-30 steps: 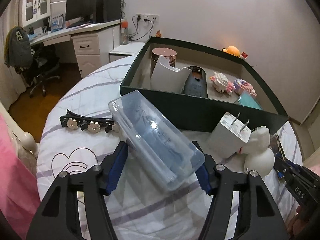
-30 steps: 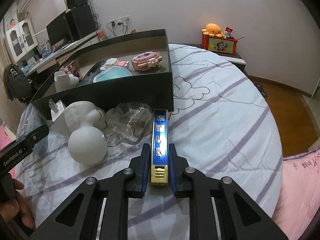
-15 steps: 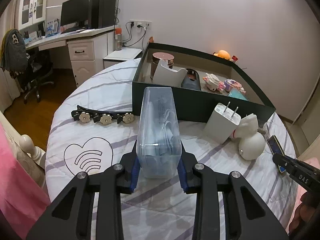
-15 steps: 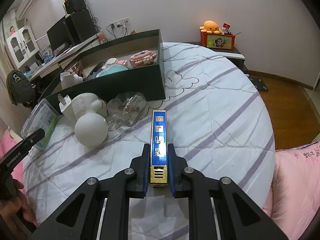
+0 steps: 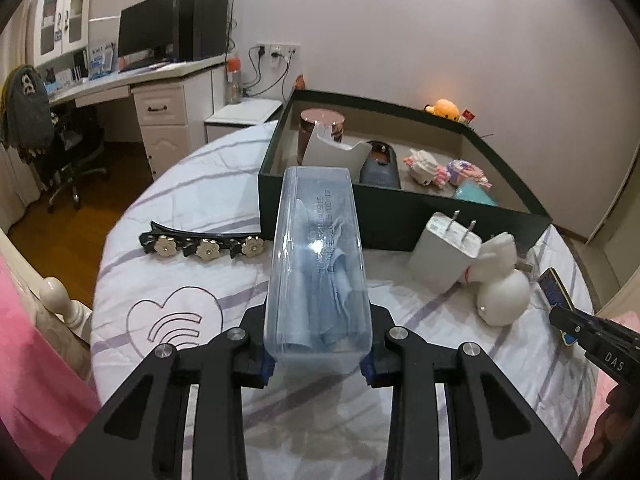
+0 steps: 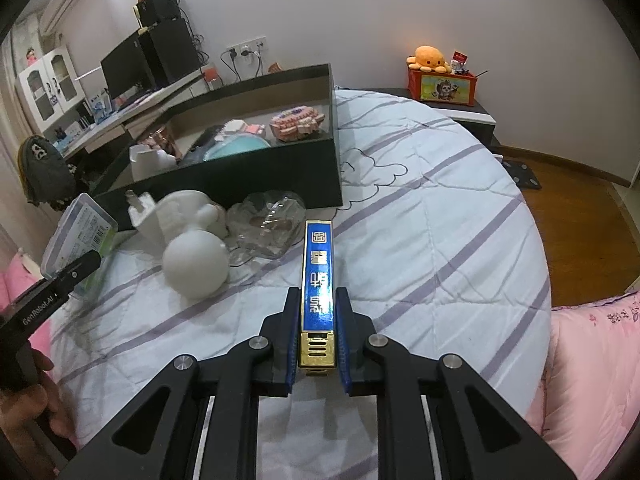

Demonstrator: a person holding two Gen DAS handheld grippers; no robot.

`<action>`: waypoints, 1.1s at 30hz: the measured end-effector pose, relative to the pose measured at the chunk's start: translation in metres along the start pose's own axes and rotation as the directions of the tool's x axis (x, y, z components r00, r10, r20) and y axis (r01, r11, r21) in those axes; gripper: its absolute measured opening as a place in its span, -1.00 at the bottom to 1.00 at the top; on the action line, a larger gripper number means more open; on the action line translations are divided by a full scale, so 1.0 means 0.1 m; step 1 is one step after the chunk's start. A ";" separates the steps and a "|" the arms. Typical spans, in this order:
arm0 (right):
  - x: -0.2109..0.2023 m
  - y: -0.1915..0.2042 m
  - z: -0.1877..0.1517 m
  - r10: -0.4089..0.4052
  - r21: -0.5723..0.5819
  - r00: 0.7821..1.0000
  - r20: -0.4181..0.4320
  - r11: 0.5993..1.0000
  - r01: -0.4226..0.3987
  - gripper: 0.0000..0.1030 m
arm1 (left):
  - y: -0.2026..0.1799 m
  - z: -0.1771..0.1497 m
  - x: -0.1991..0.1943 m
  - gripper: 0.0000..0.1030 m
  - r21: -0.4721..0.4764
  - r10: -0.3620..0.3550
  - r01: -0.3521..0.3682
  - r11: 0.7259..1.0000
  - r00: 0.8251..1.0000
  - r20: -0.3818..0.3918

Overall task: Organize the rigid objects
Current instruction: 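Lower the clear case into the black box with the left tool while the right releases the blue-gold box there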

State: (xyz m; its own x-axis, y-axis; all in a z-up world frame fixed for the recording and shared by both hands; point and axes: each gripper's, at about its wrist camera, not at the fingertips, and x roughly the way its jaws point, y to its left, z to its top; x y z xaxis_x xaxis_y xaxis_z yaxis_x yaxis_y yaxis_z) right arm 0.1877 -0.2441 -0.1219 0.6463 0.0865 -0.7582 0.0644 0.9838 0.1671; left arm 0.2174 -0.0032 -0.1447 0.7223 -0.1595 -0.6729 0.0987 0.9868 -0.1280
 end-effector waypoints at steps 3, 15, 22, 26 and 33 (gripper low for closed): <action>-0.12 0.02 0.01 0.017 -0.001 1.000 0.015 1.000 -0.017 -0.70 | -0.01 0.03 -0.14 -0.38 0.007 -0.005 0.005 1.000 1.000 0.020; -0.43 0.32 0.58 0.114 -0.076 0.985 0.126 0.991 -0.105 -0.70 | -0.21 0.64 -0.44 -0.38 0.068 -0.040 0.033 0.997 0.993 0.110; -0.19 0.45 1.17 0.142 -0.111 0.977 0.157 0.986 -0.126 -0.70 | -0.43 1.10 -0.17 -0.38 0.091 -0.076 0.067 0.994 0.991 0.110; 0.10 0.47 1.44 0.152 -0.107 0.979 0.134 0.985 -0.138 -0.70 | -0.57 1.26 0.14 -0.38 0.112 -0.081 0.072 0.991 0.993 0.083; 0.65 0.42 1.63 0.148 -0.094 0.988 0.050 0.985 -0.143 -0.70 | -0.79 1.37 0.69 -0.38 0.148 -0.079 0.077 0.986 0.997 0.009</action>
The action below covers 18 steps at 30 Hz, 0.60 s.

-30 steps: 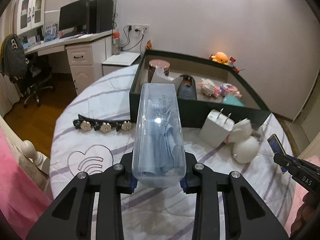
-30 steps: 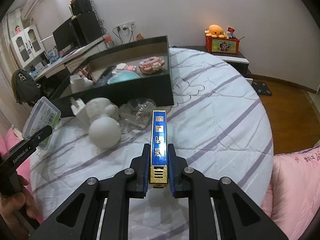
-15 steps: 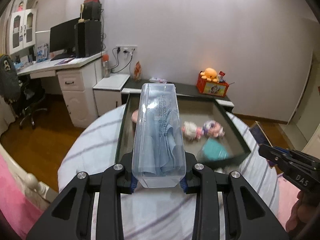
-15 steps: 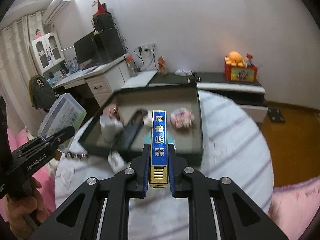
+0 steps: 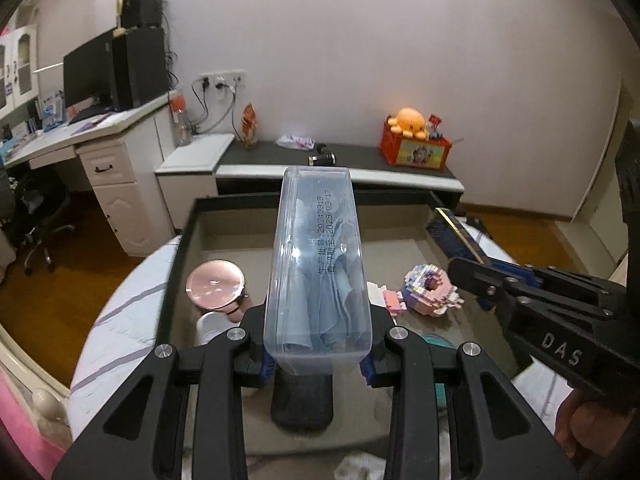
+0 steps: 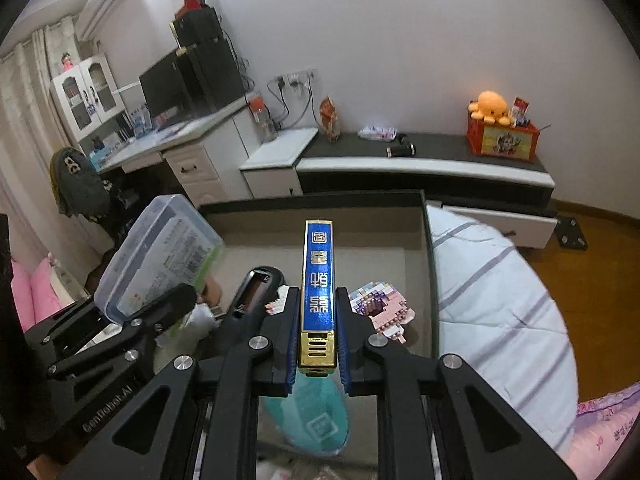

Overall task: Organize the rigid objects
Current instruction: 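Lower the clear case into the black box with the left tool while the right releases the blue-gold box there, then lift both open tools away from the black box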

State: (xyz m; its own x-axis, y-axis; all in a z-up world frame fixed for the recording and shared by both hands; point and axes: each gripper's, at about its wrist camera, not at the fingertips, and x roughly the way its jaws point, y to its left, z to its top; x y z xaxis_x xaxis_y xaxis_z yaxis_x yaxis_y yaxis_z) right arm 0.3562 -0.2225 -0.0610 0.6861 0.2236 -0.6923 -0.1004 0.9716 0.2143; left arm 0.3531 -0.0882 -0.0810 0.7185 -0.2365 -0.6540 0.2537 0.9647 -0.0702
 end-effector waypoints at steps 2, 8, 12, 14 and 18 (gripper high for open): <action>0.15 -0.02 0.00 -0.003 -0.003 0.999 -0.032 1.000 0.003 -0.69 | -0.01 -0.02 0.13 -0.38 0.007 -0.003 0.003 1.000 1.000 -0.024; 0.34 -0.06 -0.06 -0.001 0.005 0.995 -0.096 1.000 0.002 -0.36 | -0.01 -0.06 0.32 0.00 0.020 0.023 -0.022 1.000 0.997 -0.080; 0.26 -0.16 -0.10 -0.009 0.041 0.996 -0.086 0.999 0.013 0.31 | 0.11 -0.09 0.16 0.66 -0.004 0.062 -0.062 0.998 0.997 -0.047; 0.15 -0.23 -0.11 -0.007 0.072 0.999 -0.054 0.997 0.011 0.67 | 0.19 -0.11 -0.01 0.96 -0.031 0.067 -0.067 0.997 0.998 -0.013; -0.11 -0.22 -0.16 0.008 0.095 1.000 0.001 0.995 -0.008 0.90 | 0.28 -0.17 -0.34 1.00 -0.042 0.093 -0.091 0.995 0.994 0.053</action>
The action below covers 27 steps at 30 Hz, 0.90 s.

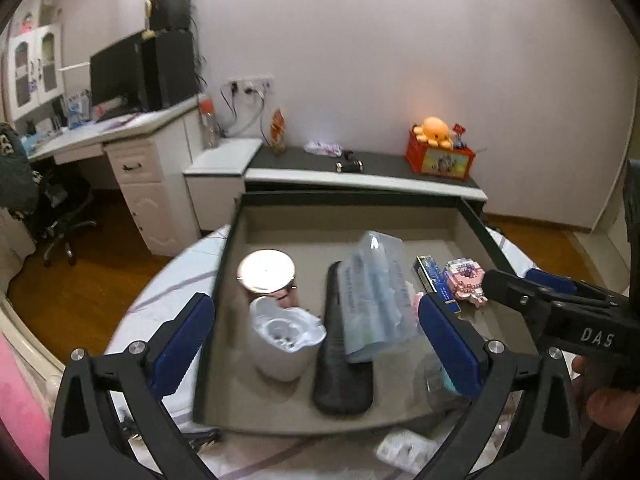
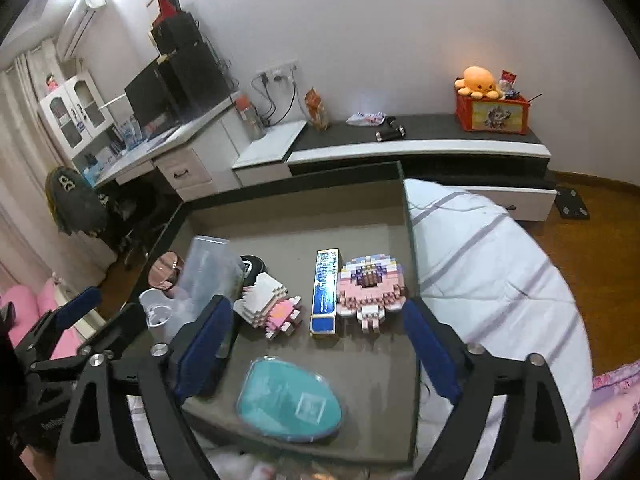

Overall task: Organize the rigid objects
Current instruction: 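Lift both open tools away from the black box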

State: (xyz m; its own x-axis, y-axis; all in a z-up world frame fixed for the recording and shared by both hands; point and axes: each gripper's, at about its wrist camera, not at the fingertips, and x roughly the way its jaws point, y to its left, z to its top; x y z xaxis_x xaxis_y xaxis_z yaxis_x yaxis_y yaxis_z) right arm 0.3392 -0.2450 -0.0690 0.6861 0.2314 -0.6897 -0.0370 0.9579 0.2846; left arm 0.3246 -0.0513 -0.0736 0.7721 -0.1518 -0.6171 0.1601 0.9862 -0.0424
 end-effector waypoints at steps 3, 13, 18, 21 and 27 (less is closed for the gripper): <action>-0.21 0.06 -0.09 -0.005 0.006 0.999 0.039 1.000 0.005 1.00 | 0.05 -0.05 -0.20 1.00 -0.007 0.021 -0.021 1.000 1.000 0.019; -1.00 0.34 -0.40 -0.044 -0.008 0.985 0.169 0.999 0.047 1.00 | 0.18 -0.19 -0.90 1.00 -0.029 0.057 -0.055 0.998 0.997 0.053; -1.47 0.44 -0.56 -0.059 -0.035 0.970 0.235 0.997 0.070 1.00 | 0.26 -0.28 -1.24 1.00 -0.048 0.066 -0.063 0.997 0.996 0.062; -1.74 0.49 -0.70 -0.065 -0.047 0.960 0.271 0.996 0.080 1.00 | 0.30 -0.37 -1.42 1.00 -0.061 0.071 -0.067 0.996 0.996 0.063; -2.10 0.48 -1.01 -0.081 -0.027 0.949 0.304 0.995 0.093 1.00 | 0.39 -0.59 -1.77 1.00 -0.087 0.096 -0.090 0.992 0.993 0.068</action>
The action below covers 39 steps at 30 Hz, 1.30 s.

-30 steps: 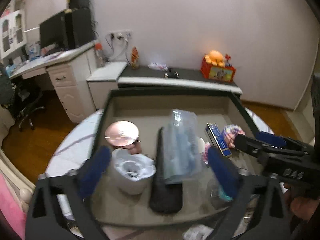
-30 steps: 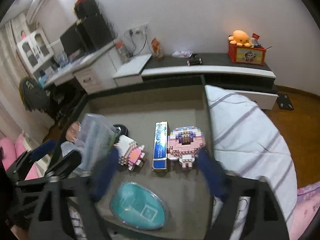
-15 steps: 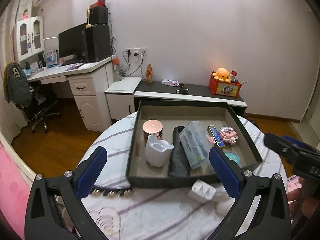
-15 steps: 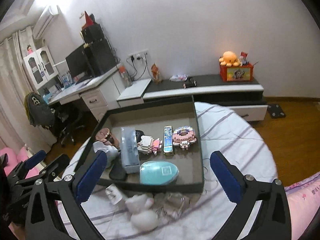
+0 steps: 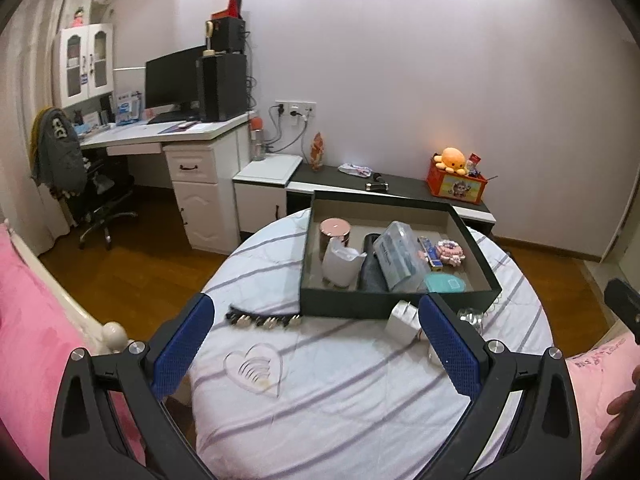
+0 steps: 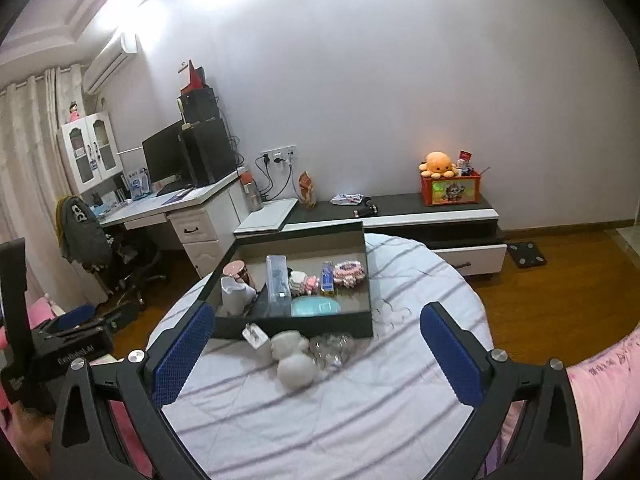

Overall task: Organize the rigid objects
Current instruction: 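Lift both open tools away from the black box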

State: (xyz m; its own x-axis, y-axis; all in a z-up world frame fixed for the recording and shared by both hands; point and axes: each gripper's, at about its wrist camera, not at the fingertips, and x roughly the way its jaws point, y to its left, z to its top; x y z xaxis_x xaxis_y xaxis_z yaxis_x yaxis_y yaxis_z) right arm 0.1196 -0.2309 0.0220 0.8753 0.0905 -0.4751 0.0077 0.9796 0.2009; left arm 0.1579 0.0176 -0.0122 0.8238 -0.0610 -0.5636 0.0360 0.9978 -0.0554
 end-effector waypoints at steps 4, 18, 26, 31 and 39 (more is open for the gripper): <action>-0.18 0.01 -0.17 -0.017 0.002 1.000 -0.003 1.000 0.017 1.00 | 0.08 -0.17 -0.18 1.00 -0.021 0.017 -0.018 1.000 1.000 -0.006; -0.45 0.21 -0.43 -0.004 -0.052 1.000 -0.004 0.999 0.004 1.00 | 0.18 -0.49 -0.60 1.00 -0.048 0.023 -0.022 0.999 1.000 0.005; -0.40 0.27 -0.47 0.000 -0.071 0.999 -0.035 0.997 -0.003 1.00 | 0.23 -0.53 -0.59 1.00 -0.066 0.015 -0.014 0.998 1.000 0.005; -0.28 0.28 -0.49 -0.005 -0.079 0.998 -0.064 0.997 0.000 1.00 | 0.22 -0.55 -0.50 1.00 -0.058 0.005 -0.005 0.998 1.000 -0.010; 0.10 0.19 -0.53 -0.027 -0.084 0.989 -0.145 0.996 0.015 1.00 | 0.17 -0.57 -0.22 1.00 -0.041 -0.013 0.010 0.999 0.998 -0.056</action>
State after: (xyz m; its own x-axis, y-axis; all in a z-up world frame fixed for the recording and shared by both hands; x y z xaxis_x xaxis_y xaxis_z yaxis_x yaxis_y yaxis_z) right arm 0.1028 -0.2019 -0.0249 0.7956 0.0888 -0.5993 -0.0198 0.9925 0.1207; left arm 0.1078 0.0349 -0.0479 0.7901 -0.0748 -0.6084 0.0209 0.9952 -0.0952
